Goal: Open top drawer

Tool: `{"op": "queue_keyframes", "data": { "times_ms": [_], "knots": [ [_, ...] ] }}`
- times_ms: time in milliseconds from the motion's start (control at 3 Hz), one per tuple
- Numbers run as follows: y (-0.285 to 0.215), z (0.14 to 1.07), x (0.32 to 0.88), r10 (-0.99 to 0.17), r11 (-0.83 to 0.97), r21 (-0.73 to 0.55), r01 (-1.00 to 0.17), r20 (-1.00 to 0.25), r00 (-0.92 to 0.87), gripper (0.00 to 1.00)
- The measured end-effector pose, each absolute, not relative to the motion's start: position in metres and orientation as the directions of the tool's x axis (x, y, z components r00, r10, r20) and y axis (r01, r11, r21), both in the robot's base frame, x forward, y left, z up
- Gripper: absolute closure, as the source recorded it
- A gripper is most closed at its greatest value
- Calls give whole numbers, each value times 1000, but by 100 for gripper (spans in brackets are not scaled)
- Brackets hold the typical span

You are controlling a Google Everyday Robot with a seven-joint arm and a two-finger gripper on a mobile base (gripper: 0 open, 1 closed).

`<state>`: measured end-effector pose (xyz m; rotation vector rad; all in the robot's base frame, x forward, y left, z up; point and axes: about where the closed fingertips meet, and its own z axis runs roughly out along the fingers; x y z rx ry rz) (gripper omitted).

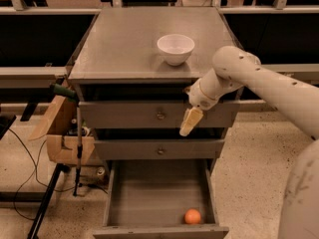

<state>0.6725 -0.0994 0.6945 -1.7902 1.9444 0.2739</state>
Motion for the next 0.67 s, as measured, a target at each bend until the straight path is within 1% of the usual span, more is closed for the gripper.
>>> {"op": "queue_keyframes", "data": {
  "times_ms": [667],
  "knots": [
    [-101,675,689,-872,158,-161,-974,-486,-61,0]
  ]
}}
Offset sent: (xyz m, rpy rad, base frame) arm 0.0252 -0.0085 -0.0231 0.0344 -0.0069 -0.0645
